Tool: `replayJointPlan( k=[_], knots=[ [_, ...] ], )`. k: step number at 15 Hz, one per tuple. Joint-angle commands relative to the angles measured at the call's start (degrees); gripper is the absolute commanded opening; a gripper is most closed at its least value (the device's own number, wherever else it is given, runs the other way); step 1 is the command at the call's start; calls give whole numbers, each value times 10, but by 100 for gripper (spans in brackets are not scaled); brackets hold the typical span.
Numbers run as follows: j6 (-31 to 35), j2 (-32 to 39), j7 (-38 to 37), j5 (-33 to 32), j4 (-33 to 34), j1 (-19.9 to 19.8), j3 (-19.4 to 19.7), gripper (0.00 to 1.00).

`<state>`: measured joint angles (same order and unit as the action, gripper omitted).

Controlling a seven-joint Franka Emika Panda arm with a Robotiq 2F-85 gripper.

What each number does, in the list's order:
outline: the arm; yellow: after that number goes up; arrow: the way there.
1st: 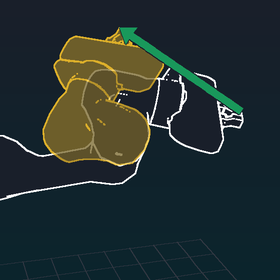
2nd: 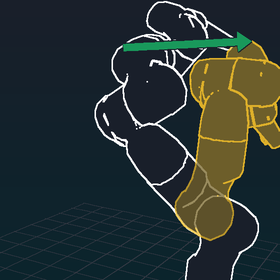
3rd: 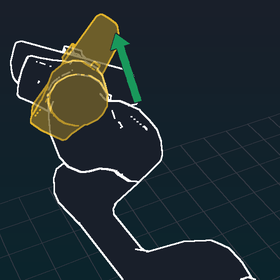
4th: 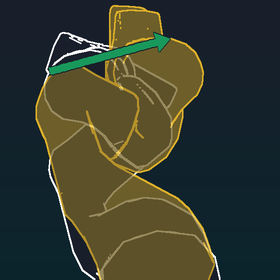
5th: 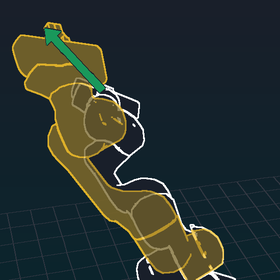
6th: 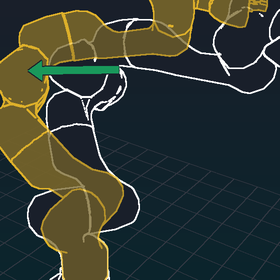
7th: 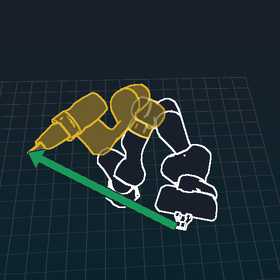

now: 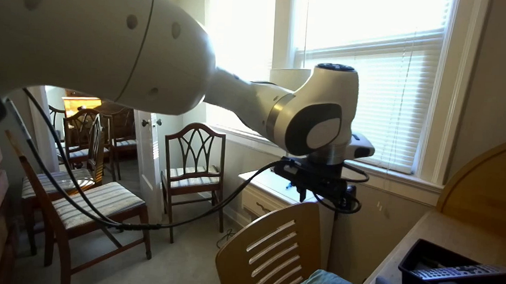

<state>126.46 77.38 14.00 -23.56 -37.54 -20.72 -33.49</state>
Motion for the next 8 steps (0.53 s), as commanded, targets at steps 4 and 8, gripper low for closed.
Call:
replayJointPlan(
  k=[4, 8],
  knots=[
    [32, -12, 55, 2, -81, 13, -40, 100],
    [34, -22, 88, 96, -76, 58, 34, 100]
  ],
)
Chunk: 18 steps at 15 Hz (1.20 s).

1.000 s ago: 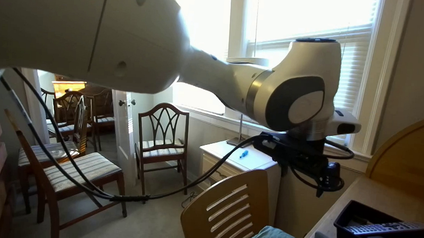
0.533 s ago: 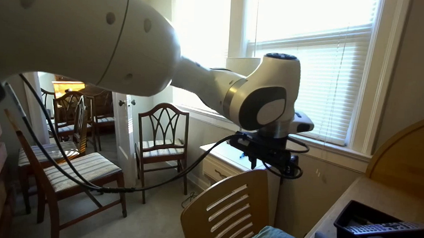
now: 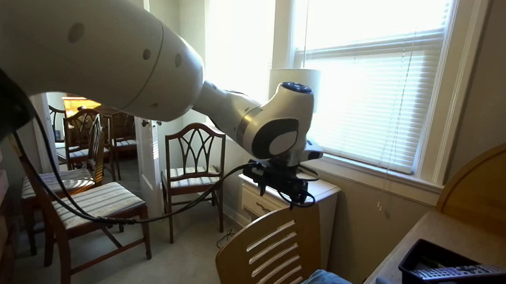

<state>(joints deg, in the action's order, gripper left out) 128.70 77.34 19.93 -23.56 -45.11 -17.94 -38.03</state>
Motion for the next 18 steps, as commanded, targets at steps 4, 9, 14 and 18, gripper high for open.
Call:
replayJointPlan(
  k=[4, 9, 14, 18],
  knots=[
    [14, -23, 39, 95, -14, 33, 74, 100],
    [12, -15, 28, 164, 6, 69, 146, 100],
    [19, 11, -16, 120, 17, 83, 125, 100],
    [26, 18, -50, 108, 24, 115, 153, 100]
  ],
)
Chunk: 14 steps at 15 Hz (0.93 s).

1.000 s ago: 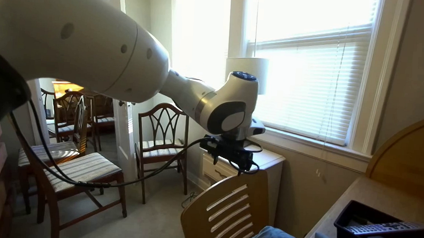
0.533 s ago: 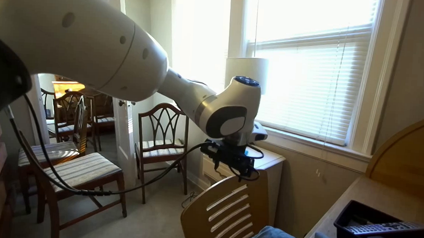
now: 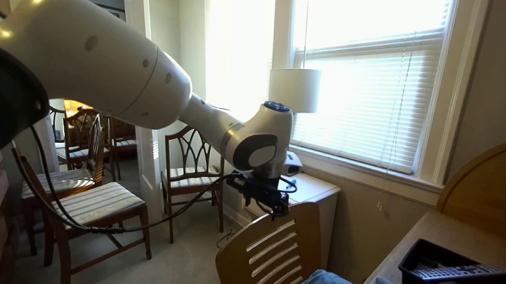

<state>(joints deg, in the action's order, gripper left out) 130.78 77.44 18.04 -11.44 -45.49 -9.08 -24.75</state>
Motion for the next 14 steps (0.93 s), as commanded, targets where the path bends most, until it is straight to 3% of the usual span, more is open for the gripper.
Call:
replayJointPlan(
  k=[1, 10, 13, 14],
  knots=[
    [5, 18, -41, -15, 31, 35, 31, 100],
    [66, 49, -154, -35, 66, 117, 168, 100],
    [44, 53, -164, -22, 73, 130, 182, 100],
    [59, 36, -146, -18, 41, 119, 174, 100]
  ],
)
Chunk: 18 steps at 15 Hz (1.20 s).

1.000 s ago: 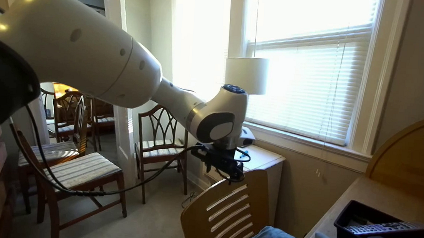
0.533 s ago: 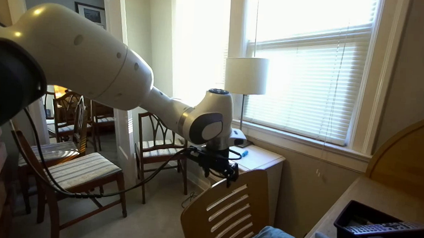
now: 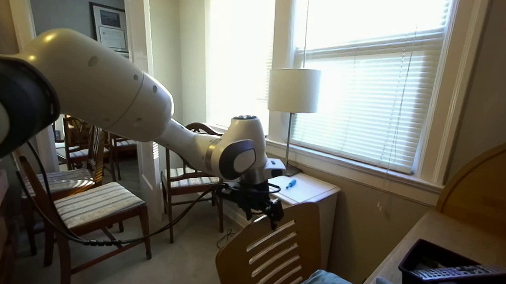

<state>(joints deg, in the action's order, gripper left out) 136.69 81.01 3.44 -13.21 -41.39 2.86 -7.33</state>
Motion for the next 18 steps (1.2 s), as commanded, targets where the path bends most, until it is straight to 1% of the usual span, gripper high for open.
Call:
replayJointPlan(
  k=[1, 7, 8, 10, 12, 15, 16, 17, 18],
  knots=[
    [-1, 1, -2, 0, 1, 3, 2, 100],
    [-31, -9, -12, -2, 2, 1, 19, 100],
    [-12, -3, -5, 0, 3, 0, 16, 100],
    [-17, -4, -5, 0, 3, -1, 18, 100],
    [-15, -3, 3, 3, 2, -3, 13, 100],
    [-5, -2, 8, 3, 3, -4, 10, 100],
    [-7, -2, 9, 3, 3, -3, 10, 75],
    [-6, -1, 11, 3, 3, -3, 9, 74],
    [-6, -1, 12, 3, 3, -3, 9, 66]
  ],
)
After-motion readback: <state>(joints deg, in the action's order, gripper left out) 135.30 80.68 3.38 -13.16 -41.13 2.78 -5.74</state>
